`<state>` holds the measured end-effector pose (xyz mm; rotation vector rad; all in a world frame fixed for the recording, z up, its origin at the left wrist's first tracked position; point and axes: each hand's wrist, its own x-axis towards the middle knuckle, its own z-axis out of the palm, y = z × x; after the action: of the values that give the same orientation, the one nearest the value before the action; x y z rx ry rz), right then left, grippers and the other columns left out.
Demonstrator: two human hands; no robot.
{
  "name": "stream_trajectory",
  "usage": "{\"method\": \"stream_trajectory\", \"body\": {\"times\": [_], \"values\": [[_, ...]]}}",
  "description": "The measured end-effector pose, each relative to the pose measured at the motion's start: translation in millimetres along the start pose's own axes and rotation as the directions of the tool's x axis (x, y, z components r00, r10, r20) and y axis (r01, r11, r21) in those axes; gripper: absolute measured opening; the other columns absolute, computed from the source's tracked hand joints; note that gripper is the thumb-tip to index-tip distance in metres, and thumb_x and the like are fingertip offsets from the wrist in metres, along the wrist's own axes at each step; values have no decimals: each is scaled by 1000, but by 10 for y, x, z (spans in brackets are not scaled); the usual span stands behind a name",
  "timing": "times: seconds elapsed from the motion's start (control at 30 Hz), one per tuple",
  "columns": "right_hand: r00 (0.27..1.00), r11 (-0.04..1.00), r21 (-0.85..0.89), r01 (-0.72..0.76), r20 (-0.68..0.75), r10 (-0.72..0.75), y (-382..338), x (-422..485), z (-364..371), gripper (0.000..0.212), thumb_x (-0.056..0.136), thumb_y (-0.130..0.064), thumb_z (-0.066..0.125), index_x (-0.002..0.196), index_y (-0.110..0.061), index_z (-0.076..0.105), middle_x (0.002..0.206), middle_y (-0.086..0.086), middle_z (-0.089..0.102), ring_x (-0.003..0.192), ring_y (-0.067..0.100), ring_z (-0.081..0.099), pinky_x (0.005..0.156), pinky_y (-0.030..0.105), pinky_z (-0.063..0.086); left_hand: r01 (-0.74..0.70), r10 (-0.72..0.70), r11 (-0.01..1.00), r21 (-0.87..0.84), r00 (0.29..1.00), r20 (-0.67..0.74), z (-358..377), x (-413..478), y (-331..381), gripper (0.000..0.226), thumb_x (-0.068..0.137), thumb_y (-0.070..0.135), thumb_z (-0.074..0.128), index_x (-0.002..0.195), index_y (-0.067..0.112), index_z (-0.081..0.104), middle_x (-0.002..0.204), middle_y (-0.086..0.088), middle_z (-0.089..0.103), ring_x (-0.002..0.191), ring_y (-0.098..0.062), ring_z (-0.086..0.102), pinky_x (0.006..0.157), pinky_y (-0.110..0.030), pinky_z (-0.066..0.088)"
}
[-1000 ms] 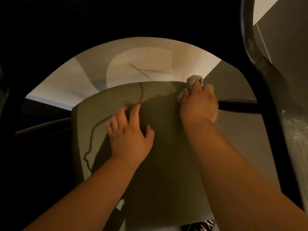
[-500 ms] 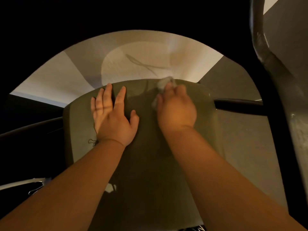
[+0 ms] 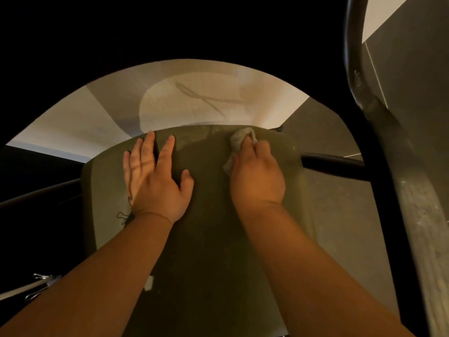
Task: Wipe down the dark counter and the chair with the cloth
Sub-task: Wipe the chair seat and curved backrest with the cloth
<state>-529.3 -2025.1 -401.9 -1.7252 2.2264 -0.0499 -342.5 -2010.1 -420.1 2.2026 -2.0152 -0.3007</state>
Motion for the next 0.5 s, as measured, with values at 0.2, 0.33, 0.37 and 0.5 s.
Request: {"method": "stream_trajectory", "body": {"times": [0.2,0.33,0.37,0.5], "values": [[906,904,-64,-422,-55,419,471,-65,-222,41,106,-28,47,144,-13,42,139,11,45,101,32,64,66,34,39,-7,7,999,38,1000,2,8,12,-12,75,94,47,55,163,29,30,174,-9,15,160,-32,11,131,-52,3],[912,911,-49,-410,2,410,314,136,-269,38,106,-30,44,141,-15,50,138,12,48,93,28,62,64,30,39,-7,8,1000,30,1000,-5,12,8,-18,75,92,52,46,163,30,30,173,-8,16,160,-32,11,131,-52,3],[924,924,10,-382,10,382,249,190,-294,37,106,-30,44,140,-16,51,136,12,49,98,31,64,68,32,39,-7,7,1000,28,1000,-6,14,5,-24,75,93,52,45,163,30,30,174,-8,15,160,-31,11,131,-52,3],[997,997,28,-72,43,71,-42,157,-214,41,108,-29,43,147,-18,43,133,8,46,97,30,63,65,33,37,-11,11,999,38,1000,-2,19,-2,-17,76,93,52,45,164,29,28,174,-8,14,161,-32,11,131,-53,4]]}}
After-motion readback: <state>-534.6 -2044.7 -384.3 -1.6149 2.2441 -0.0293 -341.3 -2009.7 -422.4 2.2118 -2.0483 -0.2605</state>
